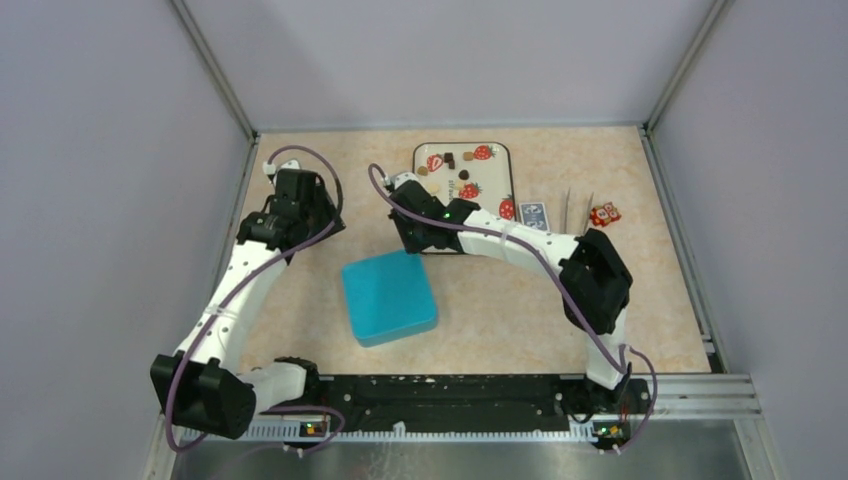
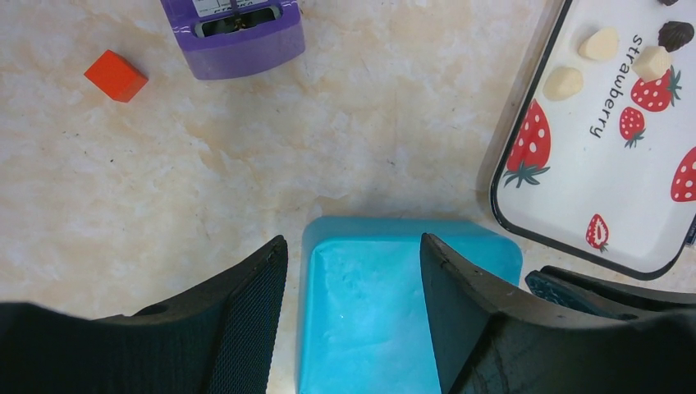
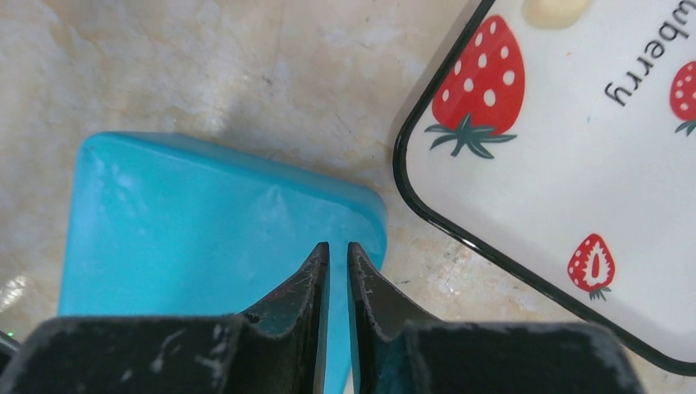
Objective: Pack the chocolate
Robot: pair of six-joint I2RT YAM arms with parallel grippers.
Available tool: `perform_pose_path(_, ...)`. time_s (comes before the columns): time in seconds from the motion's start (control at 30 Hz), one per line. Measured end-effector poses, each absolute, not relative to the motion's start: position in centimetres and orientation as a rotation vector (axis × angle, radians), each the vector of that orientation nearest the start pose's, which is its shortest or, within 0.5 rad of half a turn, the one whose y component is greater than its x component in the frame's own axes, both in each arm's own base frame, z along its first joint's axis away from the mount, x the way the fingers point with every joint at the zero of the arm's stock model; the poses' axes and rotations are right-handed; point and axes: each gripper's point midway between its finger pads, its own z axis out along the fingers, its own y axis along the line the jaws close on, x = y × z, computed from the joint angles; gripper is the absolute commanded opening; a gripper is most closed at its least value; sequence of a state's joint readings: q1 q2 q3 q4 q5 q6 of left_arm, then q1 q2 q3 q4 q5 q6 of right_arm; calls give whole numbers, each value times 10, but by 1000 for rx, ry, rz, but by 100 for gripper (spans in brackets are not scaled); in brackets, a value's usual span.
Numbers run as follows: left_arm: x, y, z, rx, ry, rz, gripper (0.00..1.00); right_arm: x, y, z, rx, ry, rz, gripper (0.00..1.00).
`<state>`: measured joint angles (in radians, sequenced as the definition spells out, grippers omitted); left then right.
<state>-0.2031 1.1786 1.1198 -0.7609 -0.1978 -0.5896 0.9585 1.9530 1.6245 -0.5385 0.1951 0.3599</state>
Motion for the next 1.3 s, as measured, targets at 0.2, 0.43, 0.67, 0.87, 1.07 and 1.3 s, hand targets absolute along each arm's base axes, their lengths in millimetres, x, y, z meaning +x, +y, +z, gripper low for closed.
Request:
perform_pose_path(0.2,308,-50,199,-551,2298,-147,67,304,400,118,-622,2354,383,15)
perform_pose_path(0.43,306,-50,201,-549,2288,-161,72,298,386,100,-623,2407,311,41)
perform_pose_path(0.67,307,-55,227,-491,2200,-232,88,320,347,226,-434,2169,354,78)
perform_pose_path(0.87,312,-59,257,-415,2090,-284,99,360,211,337,12,1923,288,84)
perform_pose_path(1.07,316,-70,261,-375,2049,-359,99,337,132,292,177,1967,61,84)
perform_pose_path(1.3,315,-81,249,-333,2052,-423,99,300,99,209,188,2123,-96,84)
